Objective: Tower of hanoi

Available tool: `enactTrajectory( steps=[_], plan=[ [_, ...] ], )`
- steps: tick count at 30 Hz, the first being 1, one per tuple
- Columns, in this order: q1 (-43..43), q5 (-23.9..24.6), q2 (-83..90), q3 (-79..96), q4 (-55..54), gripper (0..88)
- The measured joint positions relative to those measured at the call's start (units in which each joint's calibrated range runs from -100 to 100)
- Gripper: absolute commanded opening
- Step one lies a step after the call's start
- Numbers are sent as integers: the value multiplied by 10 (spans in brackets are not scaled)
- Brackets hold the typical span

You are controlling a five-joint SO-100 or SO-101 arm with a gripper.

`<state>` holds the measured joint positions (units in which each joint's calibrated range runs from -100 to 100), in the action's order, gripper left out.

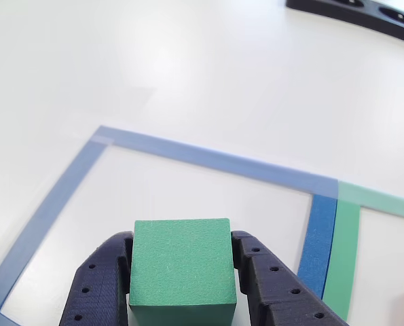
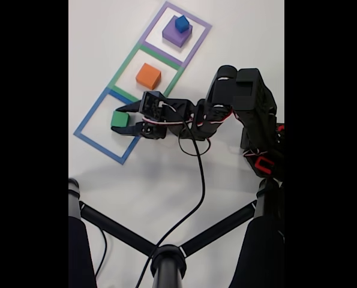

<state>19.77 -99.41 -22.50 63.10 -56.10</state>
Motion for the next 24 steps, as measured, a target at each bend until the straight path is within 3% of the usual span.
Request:
enactTrajectory(
  steps=[8,13,18,24],
  plan=[
    [0,0,10,14,-1,77],
    [0,0,104,25,82,77],
    [-4,-6,287,17,286,75],
    [-34,-6,497,-74,628,75]
  ],
)
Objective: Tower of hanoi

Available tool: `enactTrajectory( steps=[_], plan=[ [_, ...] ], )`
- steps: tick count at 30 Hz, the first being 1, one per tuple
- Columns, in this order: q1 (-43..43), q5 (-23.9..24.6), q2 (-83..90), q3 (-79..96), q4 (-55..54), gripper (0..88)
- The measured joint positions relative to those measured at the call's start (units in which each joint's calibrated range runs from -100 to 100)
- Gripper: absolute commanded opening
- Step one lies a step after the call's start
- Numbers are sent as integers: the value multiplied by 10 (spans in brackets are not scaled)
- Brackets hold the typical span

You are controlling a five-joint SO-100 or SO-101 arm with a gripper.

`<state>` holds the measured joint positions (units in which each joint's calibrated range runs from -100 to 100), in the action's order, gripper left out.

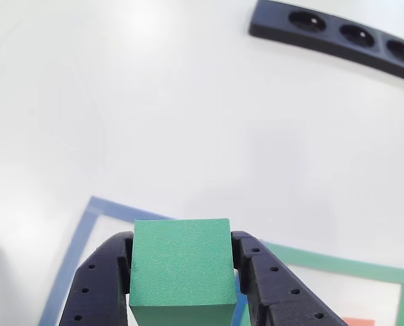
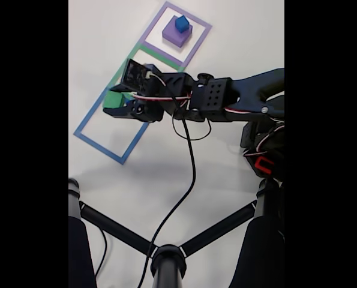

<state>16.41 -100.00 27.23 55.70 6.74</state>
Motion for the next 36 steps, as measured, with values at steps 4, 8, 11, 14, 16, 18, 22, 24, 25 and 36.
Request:
enactTrajectory(
  steps=[4,8,11,14,16,18,22,24,25,36],
  plan=[
    [-21,0,70,-120,240,75],
    [-47,0,84,-275,460,76],
    [-65,0,84,-379,578,79],
    [-79,0,85,-460,663,78],
    [-86,0,89,-506,707,75],
    [-93,0,90,-545,746,75],
    [-102,0,95,-601,807,79],
    [-104,0,95,-621,826,79],
    [-103,0,95,-630,834,79],
    [-136,0,133,-514,762,80]
  ],
)
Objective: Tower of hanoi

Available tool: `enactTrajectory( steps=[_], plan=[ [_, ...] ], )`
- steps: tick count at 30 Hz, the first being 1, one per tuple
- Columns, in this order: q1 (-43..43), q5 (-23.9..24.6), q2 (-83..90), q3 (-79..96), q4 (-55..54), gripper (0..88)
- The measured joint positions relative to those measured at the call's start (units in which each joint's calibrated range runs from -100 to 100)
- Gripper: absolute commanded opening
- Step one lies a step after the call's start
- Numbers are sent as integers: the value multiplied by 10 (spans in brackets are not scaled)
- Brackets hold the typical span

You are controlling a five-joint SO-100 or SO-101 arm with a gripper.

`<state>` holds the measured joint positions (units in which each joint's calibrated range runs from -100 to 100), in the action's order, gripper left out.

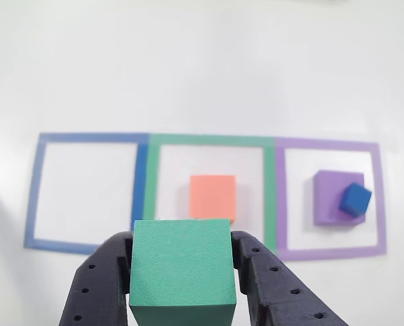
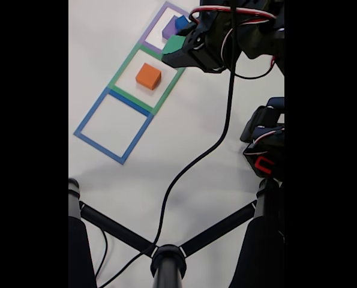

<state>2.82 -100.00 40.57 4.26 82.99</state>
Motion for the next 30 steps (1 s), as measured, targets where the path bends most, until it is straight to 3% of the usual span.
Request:
enactTrajectory(
  steps=[15,23,30],
  plan=[
    [-55,6,46,591,-601,83],
    [-54,6,-88,715,-928,83],
    [-43,6,-215,726,-1116,84]
  ],
)
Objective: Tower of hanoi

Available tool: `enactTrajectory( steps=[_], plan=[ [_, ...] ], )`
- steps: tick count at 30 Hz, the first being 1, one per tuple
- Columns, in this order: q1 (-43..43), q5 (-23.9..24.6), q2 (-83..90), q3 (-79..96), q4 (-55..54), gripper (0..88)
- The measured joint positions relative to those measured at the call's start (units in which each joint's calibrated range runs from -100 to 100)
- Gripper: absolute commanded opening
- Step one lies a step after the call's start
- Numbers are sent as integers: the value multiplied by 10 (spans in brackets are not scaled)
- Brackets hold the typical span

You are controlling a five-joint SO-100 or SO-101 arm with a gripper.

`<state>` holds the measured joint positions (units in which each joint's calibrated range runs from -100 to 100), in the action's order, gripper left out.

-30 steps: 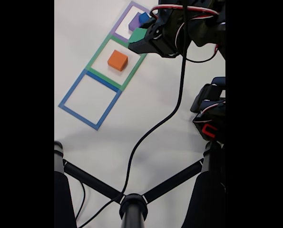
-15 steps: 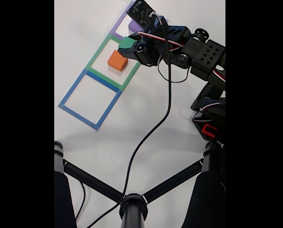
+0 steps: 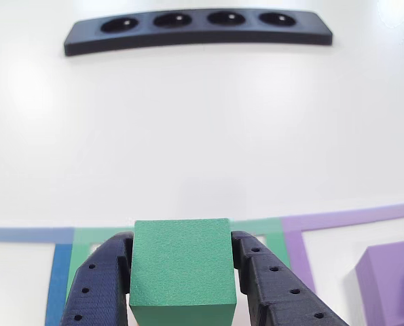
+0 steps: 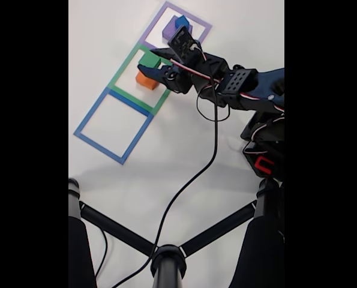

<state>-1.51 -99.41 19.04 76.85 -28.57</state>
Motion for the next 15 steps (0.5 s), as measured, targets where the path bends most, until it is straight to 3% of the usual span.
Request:
enactTrajectory(
  steps=[6,15],
  plan=[
    [7,0,-81,1,-90,85],
    [7,0,-137,1,-135,86]
  ],
)
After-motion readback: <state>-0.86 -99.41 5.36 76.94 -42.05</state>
